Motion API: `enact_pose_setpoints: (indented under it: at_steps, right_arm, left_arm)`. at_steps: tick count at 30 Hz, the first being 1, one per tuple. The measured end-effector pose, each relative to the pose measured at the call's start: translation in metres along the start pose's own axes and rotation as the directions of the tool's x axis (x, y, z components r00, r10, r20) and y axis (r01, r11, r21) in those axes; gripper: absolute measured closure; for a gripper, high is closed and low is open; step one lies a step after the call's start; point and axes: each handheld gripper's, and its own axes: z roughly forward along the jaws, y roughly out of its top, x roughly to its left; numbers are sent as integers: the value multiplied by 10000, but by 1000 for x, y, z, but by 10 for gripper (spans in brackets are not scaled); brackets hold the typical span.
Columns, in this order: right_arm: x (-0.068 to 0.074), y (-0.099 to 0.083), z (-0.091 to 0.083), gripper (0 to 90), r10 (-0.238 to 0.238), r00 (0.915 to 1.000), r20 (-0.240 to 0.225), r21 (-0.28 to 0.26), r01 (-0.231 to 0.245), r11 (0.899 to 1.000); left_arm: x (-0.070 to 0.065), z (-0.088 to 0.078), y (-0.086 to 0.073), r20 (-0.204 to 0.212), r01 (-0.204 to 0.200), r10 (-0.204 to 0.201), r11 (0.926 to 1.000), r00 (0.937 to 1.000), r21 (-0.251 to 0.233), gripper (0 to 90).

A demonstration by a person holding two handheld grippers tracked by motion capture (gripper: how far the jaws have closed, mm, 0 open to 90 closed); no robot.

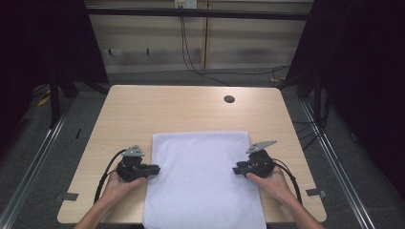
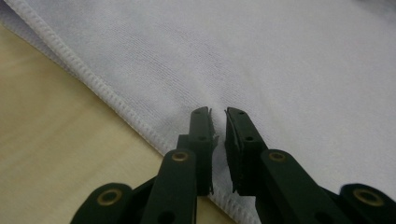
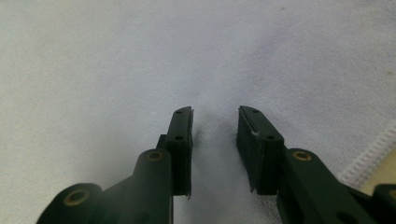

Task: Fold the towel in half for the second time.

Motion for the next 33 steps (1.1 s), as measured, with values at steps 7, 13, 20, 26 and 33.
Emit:
enact_pose_setpoints:
  at_steps: [7, 13, 20, 26, 33]
  right_arm:
    - [17, -21, -11, 665, 208, 9990, -383, -249, -217, 9995]
    - [34, -31, -20, 662, -242, 9982, -555, 118, 249, 9996]
    - [27, -22, -30, 610, -432, 9979, -490, -259, 419, 9988]
    - [-21, 6, -47, 615, -179, 9950, 982, -1271, 304, 9914]
    - [-65, 32, -14, 540, 418, 9933, 1080, -1210, -286, 9922]
  left_arm:
    - [-33, -4, -10, -49, -793, 797, 9954, 9968, 530, 811]
    - [-47, -11, -19, 332, -511, 485, 9952, 9983, 831, 793]
    - [-25, -31, 0, -139, -327, 322, 9987, 9994, -393, 702]
    - [14, -21, 29, -1122, -342, 262, 9969, 9933, -702, 611]
    - [47, -4, 42, -1510, 206, -308, 9974, 9881, -686, 509]
